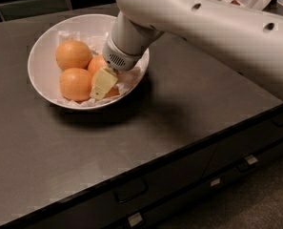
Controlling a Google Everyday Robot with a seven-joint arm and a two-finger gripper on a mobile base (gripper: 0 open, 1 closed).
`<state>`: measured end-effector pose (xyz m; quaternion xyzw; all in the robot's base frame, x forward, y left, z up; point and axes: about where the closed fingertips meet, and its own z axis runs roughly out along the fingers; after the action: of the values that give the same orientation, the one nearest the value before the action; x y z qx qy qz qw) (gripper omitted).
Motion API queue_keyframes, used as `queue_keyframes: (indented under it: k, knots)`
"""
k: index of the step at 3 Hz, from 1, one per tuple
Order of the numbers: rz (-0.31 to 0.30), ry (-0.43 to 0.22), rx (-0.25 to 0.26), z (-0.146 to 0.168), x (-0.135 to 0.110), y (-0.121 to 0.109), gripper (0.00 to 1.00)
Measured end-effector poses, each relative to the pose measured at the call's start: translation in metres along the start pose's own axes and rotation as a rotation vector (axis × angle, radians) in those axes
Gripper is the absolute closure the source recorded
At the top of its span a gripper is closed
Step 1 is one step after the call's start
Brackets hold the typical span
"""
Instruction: Pick orange from white bowl
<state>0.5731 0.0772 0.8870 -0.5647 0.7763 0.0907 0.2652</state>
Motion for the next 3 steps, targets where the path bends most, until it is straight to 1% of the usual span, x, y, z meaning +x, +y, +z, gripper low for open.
queue_keyframes:
  k: [1, 2, 3]
  knots:
    - [0.019, 0.063, 0.059, -0.006, 0.001, 0.007, 0.21]
    - [0.028, 0.106, 0.121, -0.019, -0.002, 0.012, 0.2]
    - [0.036, 0.119, 0.136, -0.021, -0.002, 0.012, 0.21]
